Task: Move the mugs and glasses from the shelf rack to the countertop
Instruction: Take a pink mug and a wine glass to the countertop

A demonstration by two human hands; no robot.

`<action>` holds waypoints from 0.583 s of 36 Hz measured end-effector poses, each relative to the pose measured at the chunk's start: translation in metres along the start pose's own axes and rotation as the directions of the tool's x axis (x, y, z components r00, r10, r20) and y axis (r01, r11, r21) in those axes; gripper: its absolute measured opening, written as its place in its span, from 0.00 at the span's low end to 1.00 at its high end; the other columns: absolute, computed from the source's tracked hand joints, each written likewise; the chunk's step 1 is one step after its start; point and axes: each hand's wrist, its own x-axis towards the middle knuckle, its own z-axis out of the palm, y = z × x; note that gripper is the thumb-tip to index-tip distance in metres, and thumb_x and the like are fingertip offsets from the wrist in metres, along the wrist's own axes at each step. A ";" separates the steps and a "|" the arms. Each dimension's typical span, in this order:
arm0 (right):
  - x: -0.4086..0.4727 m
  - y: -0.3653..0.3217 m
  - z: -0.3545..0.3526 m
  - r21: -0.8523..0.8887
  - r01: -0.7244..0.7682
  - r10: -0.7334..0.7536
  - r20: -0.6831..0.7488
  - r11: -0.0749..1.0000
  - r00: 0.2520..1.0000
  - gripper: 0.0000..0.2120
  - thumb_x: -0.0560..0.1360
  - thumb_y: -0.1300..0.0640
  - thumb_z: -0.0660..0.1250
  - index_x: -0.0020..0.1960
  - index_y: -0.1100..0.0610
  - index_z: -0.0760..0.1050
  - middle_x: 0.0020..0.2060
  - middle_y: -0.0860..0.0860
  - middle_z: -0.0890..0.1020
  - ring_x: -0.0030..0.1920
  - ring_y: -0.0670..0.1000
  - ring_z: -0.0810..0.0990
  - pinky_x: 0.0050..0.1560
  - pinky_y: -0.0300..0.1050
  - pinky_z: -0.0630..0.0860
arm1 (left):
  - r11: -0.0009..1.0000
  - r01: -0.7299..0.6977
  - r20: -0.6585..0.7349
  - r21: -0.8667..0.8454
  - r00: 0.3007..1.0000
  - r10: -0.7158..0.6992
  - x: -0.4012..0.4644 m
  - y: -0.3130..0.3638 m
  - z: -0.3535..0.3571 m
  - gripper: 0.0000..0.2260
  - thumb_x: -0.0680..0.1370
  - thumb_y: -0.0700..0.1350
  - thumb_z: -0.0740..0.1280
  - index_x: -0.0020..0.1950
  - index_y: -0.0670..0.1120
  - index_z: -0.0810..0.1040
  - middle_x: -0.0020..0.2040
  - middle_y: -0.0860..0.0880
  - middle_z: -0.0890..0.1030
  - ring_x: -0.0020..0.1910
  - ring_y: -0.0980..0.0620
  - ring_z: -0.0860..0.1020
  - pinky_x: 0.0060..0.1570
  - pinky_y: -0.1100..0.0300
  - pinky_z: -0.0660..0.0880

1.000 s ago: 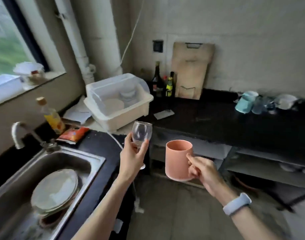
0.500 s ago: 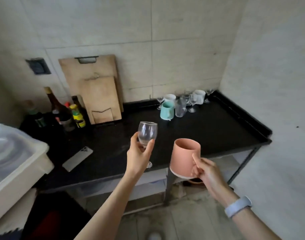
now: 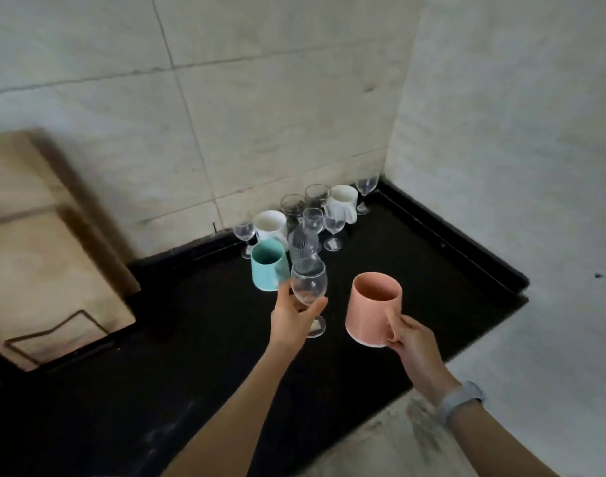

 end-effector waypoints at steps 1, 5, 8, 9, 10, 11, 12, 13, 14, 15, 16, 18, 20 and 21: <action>0.016 0.000 -0.001 0.014 -0.009 0.009 -0.011 1.000 1.000 0.17 0.73 0.51 0.66 0.55 0.61 0.76 0.48 0.55 0.79 0.51 0.54 0.77 0.50 0.49 0.74 | 1.000 0.014 0.016 0.002 1.000 -0.014 0.014 0.000 0.009 0.23 0.69 0.48 0.74 0.59 0.54 0.68 0.49 0.54 0.81 0.48 0.58 0.80 0.52 0.56 0.77; 0.081 -0.001 -0.010 0.014 -0.037 0.037 -0.019 0.999 0.999 0.15 0.74 0.51 0.64 0.55 0.60 0.76 0.50 0.54 0.78 0.52 0.53 0.77 0.58 0.53 0.73 | 0.998 0.056 0.038 -0.023 0.998 -0.055 0.066 -0.004 0.050 0.25 0.69 0.45 0.74 0.62 0.51 0.68 0.52 0.51 0.80 0.48 0.58 0.79 0.49 0.62 0.76; 0.130 -0.003 -0.013 -0.009 -0.014 0.014 -0.050 1.000 0.999 0.13 0.75 0.50 0.63 0.50 0.59 0.77 0.49 0.54 0.79 0.52 0.54 0.78 0.56 0.52 0.74 | 0.996 0.077 0.045 -0.034 0.996 -0.075 0.105 -0.009 0.084 0.26 0.69 0.44 0.74 0.63 0.51 0.68 0.52 0.52 0.80 0.46 0.60 0.79 0.35 0.74 0.73; 0.146 -0.003 -0.015 -0.020 -0.003 0.002 -0.055 1.000 0.998 0.12 0.75 0.50 0.63 0.47 0.58 0.77 0.49 0.55 0.80 0.52 0.54 0.78 0.55 0.52 0.75 | 0.996 0.085 0.042 -0.040 0.996 -0.083 0.116 -0.011 0.094 0.26 0.69 0.43 0.74 0.63 0.51 0.68 0.51 0.53 0.80 0.45 0.62 0.78 0.32 0.76 0.72; 0.161 -0.004 -0.016 -0.027 0.006 -0.008 -0.050 1.000 0.999 0.11 0.75 0.49 0.63 0.45 0.56 0.77 0.49 0.55 0.80 0.52 0.54 0.78 0.54 0.51 0.75 | 0.995 0.090 0.037 -0.045 0.995 -0.088 0.128 -0.012 0.105 0.26 0.69 0.43 0.74 0.63 0.51 0.68 0.50 0.54 0.79 0.44 0.63 0.78 0.30 0.78 0.71; 0.175 -0.005 -0.017 -0.030 0.011 -0.012 -0.041 0.999 0.999 0.10 0.76 0.50 0.62 0.45 0.55 0.77 0.49 0.54 0.80 0.52 0.53 0.78 0.53 0.49 0.75 | 0.994 0.094 0.034 -0.047 0.995 -0.092 0.138 -0.013 0.115 0.26 0.69 0.43 0.74 0.63 0.52 0.67 0.49 0.55 0.79 0.43 0.63 0.78 0.29 0.79 0.70; 0.188 -0.006 -0.018 -0.036 0.013 -0.014 -0.033 0.999 0.999 0.10 0.76 0.49 0.62 0.44 0.55 0.77 0.49 0.54 0.80 0.52 0.53 0.79 0.51 0.47 0.76 | 0.994 0.096 0.028 -0.051 0.995 -0.095 0.148 -0.015 0.125 0.26 0.69 0.43 0.74 0.63 0.52 0.67 0.48 0.56 0.79 0.42 0.63 0.77 0.29 0.79 0.70; 0.200 -0.006 -0.020 -0.045 0.017 -0.019 -0.027 0.999 0.999 0.10 0.76 0.49 0.62 0.44 0.55 0.77 0.48 0.54 0.80 0.52 0.52 0.79 0.49 0.45 0.75 | 0.994 0.098 0.021 -0.052 0.995 -0.097 0.157 -0.016 0.134 0.26 0.69 0.43 0.74 0.63 0.52 0.67 0.47 0.58 0.78 0.41 0.63 0.77 0.29 0.78 0.70; 0.211 -0.007 -0.021 -0.052 0.023 -0.024 -0.023 0.998 0.999 0.10 0.76 0.49 0.62 0.43 0.55 0.77 0.48 0.54 0.80 0.51 0.52 0.79 0.47 0.43 0.75 | 0.994 0.101 0.012 -0.050 0.995 -0.101 0.166 -0.017 0.142 0.26 0.69 0.44 0.73 0.62 0.52 0.67 0.46 0.59 0.77 0.42 0.62 0.77 0.30 0.76 0.72; 0.223 -0.007 -0.022 -0.051 0.029 -0.030 -0.021 0.998 0.999 0.10 0.76 0.49 0.62 0.43 0.55 0.77 0.47 0.54 0.81 0.50 0.51 0.79 0.46 0.43 0.75 | 0.993 0.107 0.002 -0.046 0.994 -0.107 0.174 -0.019 0.150 0.25 0.69 0.45 0.73 0.62 0.53 0.66 0.46 0.58 0.77 0.44 0.60 0.78 0.34 0.73 0.74; 0.233 -0.008 -0.023 -0.048 0.031 -0.032 -0.021 0.998 0.999 0.10 0.76 0.50 0.62 0.42 0.55 0.77 0.46 0.54 0.81 0.50 0.51 0.79 0.46 0.42 0.76 | 0.992 0.114 -0.009 -0.044 0.993 -0.115 0.182 -0.021 0.157 0.26 0.69 0.45 0.73 0.62 0.54 0.66 0.47 0.57 0.77 0.46 0.58 0.78 0.39 0.68 0.77; 0.250 -0.009 -0.023 -0.050 0.042 -0.043 -0.025 0.998 0.999 0.11 0.76 0.51 0.62 0.41 0.57 0.76 0.44 0.54 0.80 0.48 0.51 0.79 0.45 0.42 0.76 | 0.992 0.119 -0.041 -0.045 0.992 -0.121 0.196 -0.025 0.169 0.25 0.69 0.45 0.73 0.62 0.54 0.66 0.46 0.57 0.77 0.48 0.55 0.79 0.45 0.61 0.78; 0.264 -0.010 -0.025 -0.059 0.047 -0.048 -0.018 0.997 0.999 0.12 0.76 0.50 0.62 0.41 0.57 0.76 0.42 0.53 0.80 0.47 0.50 0.79 0.46 0.42 0.76 | 0.992 0.118 -0.073 -0.042 0.990 -0.121 0.207 -0.028 0.177 0.25 0.69 0.45 0.73 0.62 0.53 0.65 0.45 0.59 0.76 0.47 0.55 0.79 0.44 0.63 0.76; 0.269 -0.010 -0.025 -0.059 0.048 -0.049 -0.010 0.997 0.999 0.12 0.76 0.49 0.62 0.41 0.57 0.76 0.42 0.53 0.80 0.47 0.50 0.79 0.47 0.43 0.76 | 0.992 0.119 -0.084 -0.041 0.989 -0.122 0.211 -0.029 0.181 0.25 0.69 0.45 0.73 0.62 0.53 0.65 0.45 0.59 0.76 0.48 0.54 0.79 0.45 0.62 0.77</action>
